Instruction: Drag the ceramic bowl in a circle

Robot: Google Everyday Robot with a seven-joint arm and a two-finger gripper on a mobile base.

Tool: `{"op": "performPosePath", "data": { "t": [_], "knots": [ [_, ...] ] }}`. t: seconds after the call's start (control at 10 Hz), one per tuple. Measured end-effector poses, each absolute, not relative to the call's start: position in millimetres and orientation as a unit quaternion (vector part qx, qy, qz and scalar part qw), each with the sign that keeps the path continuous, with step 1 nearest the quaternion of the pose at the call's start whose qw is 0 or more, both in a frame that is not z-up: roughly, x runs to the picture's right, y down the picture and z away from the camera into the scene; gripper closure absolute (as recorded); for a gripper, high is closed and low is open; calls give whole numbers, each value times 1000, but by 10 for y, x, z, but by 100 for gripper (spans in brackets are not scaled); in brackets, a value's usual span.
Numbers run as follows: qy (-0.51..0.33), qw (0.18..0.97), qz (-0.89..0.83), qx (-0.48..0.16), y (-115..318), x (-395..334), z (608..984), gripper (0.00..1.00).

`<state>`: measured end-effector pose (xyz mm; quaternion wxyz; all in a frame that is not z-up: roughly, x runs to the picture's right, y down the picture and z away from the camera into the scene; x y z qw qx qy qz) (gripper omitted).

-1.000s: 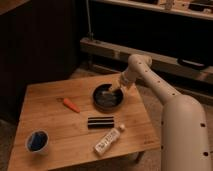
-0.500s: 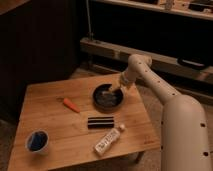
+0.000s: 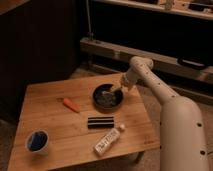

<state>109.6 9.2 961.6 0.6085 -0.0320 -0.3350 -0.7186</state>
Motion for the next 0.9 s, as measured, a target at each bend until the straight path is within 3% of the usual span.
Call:
{"op": "performPosePath", "data": {
  "t": [0.7,0.9],
  "knots": [
    [-340,583,-736,-58,208,938,9637,94],
    [-330,579,-742,-69,183,908,9604,100]
  ]
}}
